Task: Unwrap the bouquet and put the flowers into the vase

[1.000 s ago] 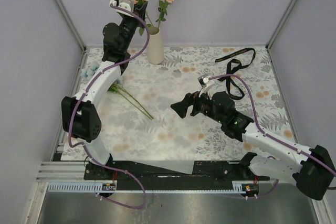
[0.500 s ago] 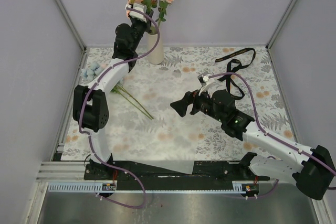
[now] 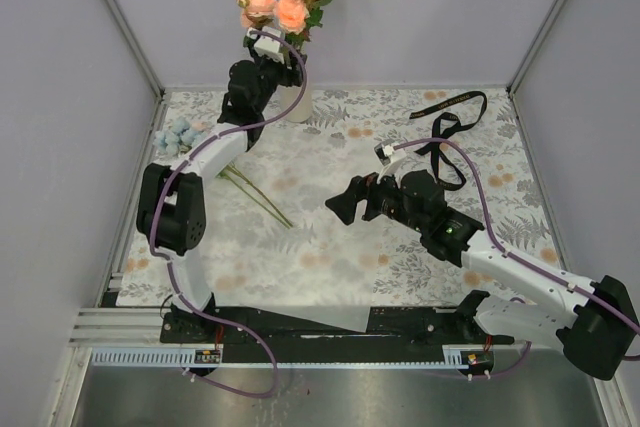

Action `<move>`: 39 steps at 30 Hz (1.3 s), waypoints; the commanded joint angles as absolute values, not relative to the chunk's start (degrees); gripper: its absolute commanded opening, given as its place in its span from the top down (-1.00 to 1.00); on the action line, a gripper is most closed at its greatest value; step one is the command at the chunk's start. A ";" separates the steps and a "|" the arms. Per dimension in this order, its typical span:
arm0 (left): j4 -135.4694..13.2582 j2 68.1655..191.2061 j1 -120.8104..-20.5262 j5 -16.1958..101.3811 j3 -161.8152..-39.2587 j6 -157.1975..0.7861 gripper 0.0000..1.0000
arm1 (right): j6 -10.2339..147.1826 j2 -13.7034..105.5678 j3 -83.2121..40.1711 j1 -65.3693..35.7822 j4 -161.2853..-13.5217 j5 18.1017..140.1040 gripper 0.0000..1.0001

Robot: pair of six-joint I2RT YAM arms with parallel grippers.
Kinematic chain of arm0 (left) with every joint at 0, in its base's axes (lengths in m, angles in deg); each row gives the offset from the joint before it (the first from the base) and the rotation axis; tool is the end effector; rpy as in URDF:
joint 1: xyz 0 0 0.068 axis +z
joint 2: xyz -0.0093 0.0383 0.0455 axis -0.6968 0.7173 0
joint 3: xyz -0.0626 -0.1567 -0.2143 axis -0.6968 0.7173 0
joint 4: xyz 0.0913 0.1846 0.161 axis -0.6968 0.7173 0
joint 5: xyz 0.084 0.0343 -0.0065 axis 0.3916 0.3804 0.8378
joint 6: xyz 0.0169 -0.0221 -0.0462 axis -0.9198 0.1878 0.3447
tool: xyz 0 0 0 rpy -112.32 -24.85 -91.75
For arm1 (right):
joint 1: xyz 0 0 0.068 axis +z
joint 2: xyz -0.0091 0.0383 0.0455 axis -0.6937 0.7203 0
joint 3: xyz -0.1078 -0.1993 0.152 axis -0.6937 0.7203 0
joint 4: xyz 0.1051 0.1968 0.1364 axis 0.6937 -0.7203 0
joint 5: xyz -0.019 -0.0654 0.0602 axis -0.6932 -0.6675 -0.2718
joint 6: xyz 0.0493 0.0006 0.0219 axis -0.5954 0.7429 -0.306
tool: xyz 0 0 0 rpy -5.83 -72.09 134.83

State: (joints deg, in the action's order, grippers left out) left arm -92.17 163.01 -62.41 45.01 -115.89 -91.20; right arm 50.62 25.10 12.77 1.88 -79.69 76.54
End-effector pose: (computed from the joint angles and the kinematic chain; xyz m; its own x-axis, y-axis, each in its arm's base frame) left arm 0.4376 -0.1480 0.3535 0.2068 -0.0422 -0.9775 0.4011 0.9149 0.0453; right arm 0.1702 0.1796 0.2977 -0.4526 0.1308 -0.8820 -0.6445 0.6356 0.4250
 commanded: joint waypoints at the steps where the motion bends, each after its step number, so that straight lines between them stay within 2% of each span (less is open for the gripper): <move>1: -89.78 154.40 -64.29 49.00 -111.87 -88.31 -0.57 | 49.63 23.47 9.12 2.13 -81.18 75.07 -0.99; 6: -81.70 148.25 -64.91 49.28 -108.97 -82.68 -0.82 | 47.87 24.26 7.53 2.05 -84.43 73.66 -0.99; 11: -67.11 140.52 -64.91 47.86 -105.81 -76.52 -0.87 | 46.46 26.72 9.02 2.13 -81.37 75.15 -0.99; 15: -54.74 133.84 -64.82 50.59 -103.43 -75.20 -0.91 | 46.72 30.40 7.71 2.13 -79.25 75.15 -0.88; 16: -51.39 132.25 -64.82 53.72 -103.17 -75.20 -0.98 | 46.99 32.24 6.92 2.05 -79.08 75.59 -0.84; 22: -35.55 121.89 -64.73 60.16 -98.26 -74.93 -0.98 | 48.30 43.23 1.04 2.13 -76.18 79.63 -0.67; 26: -33.34 112.84 -64.74 60.08 -88.78 -73.61 -0.98 | 47.96 52.10 -3.71 2.13 -73.63 81.13 -0.50; 30: -32.29 105.89 -64.82 60.17 -80.15 -74.14 -0.98 | 46.99 61.59 -8.28 2.13 -69.85 86.57 -0.42; 34: -30.18 101.66 -64.74 61.48 -76.89 -73.18 -0.98 | 47.16 70.48 -14.51 2.13 -69.58 88.34 -0.38; 39: -28.16 97.88 -64.74 68.50 -75.74 -74.14 -0.98 | 49.01 80.84 -21.90 2.13 -70.55 87.19 -0.33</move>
